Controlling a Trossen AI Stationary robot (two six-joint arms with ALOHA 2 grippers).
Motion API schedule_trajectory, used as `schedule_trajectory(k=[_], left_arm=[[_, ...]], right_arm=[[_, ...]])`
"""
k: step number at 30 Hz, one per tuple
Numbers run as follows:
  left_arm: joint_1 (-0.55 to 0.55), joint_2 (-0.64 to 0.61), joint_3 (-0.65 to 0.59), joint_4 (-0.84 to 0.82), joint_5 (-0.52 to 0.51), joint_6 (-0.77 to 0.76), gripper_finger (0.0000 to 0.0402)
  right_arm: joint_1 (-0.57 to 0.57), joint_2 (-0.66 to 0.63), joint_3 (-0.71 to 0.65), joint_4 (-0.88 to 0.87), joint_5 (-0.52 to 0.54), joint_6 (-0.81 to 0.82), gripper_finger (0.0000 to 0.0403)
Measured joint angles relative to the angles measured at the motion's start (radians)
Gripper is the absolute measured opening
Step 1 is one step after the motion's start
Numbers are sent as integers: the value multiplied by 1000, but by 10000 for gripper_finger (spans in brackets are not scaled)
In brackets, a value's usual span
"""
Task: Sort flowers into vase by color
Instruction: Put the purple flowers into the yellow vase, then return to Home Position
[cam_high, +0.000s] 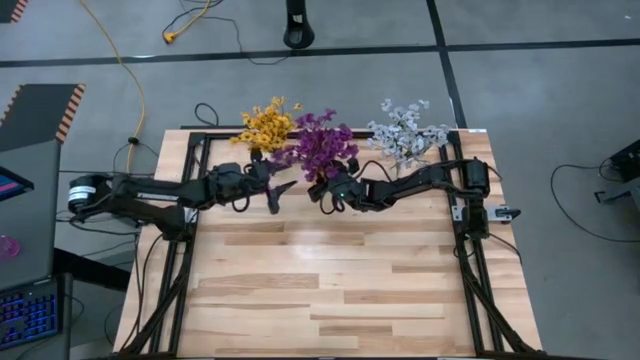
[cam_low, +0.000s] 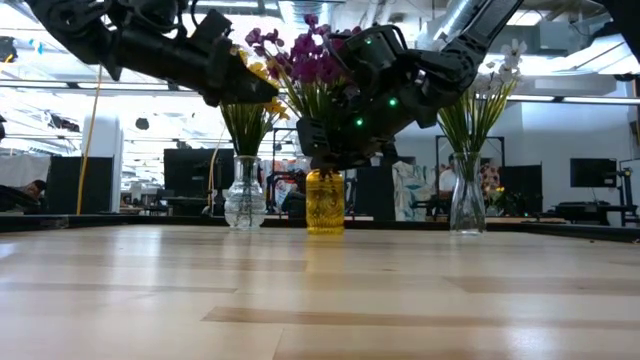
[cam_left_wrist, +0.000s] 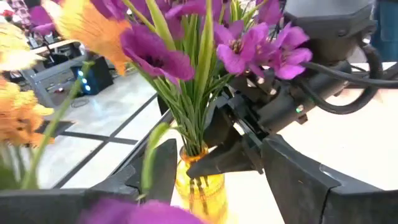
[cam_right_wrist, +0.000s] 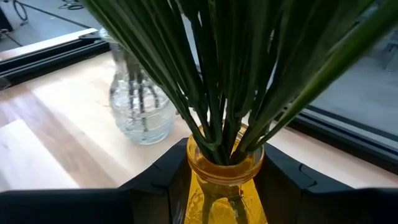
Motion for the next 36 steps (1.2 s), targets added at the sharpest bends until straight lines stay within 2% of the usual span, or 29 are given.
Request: schedule_trajectory(k=[20,31,36], left_arm=[[-49,-268,0,-310,18,11,218],[-51,-400,0,-458,16,11,218],[-51,-456,0,-499,15,11,217]], right_arm=[[-46,0,0,-3,-7,-3,196],[-47,0,0,-6,-7,0,256],[-47,-6,0,-9,-8,0,265]])
